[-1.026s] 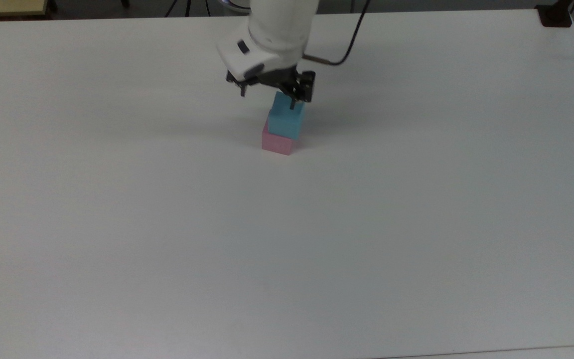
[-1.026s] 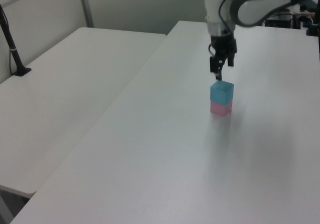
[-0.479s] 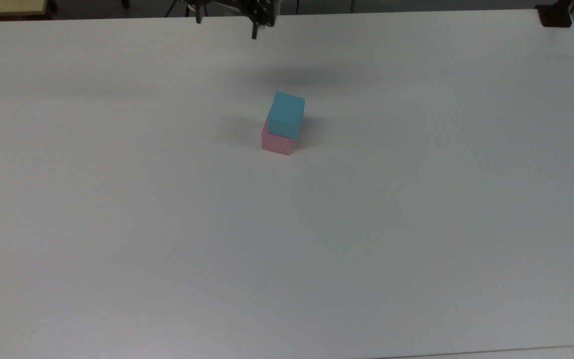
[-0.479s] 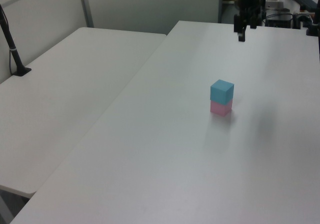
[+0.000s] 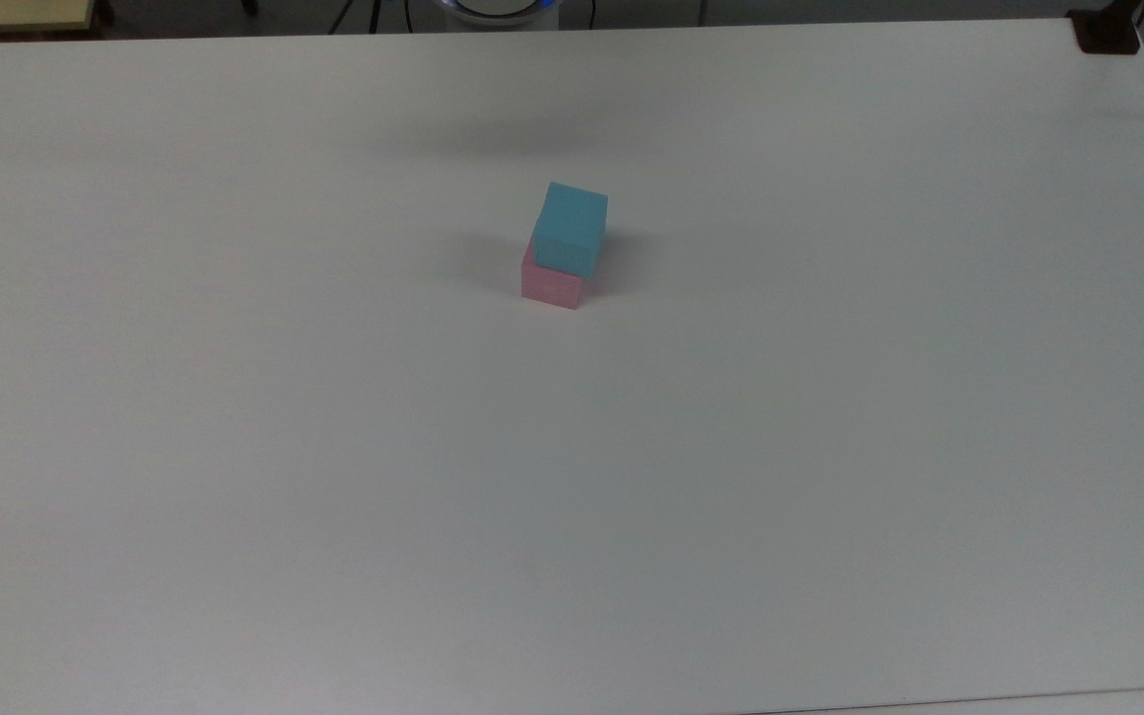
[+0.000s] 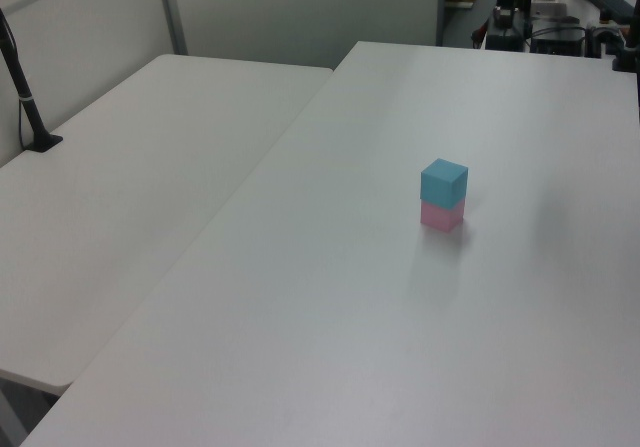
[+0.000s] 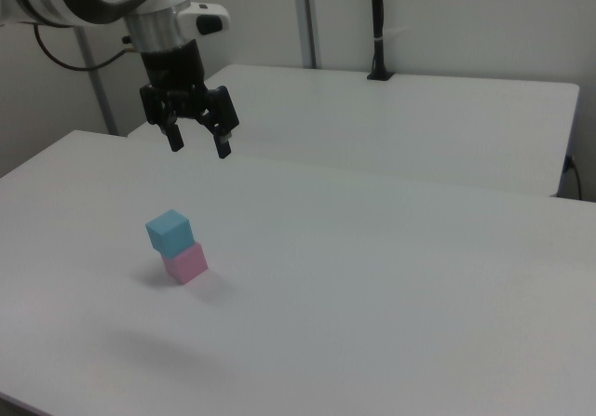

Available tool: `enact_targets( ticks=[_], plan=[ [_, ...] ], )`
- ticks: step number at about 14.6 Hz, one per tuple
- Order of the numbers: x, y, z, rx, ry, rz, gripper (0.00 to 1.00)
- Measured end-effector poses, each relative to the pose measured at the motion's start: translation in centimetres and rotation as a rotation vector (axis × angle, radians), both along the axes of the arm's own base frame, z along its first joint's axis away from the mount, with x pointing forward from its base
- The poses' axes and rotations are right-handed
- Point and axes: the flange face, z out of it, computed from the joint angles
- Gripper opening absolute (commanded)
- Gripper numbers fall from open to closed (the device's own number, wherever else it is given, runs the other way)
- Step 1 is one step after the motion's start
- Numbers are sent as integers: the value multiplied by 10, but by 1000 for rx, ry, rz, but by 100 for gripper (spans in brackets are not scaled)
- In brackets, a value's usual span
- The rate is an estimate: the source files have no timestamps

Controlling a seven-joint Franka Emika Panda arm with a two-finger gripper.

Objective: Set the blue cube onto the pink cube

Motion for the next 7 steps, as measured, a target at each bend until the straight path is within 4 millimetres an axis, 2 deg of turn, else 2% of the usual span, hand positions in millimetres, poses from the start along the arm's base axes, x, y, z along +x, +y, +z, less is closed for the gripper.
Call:
enact_targets(
  ticks=[3,7],
  plan=[
    [3,-7,10,1,-22,-6,100],
    [11,-6,11,16,-29,-7,100]
  ],
)
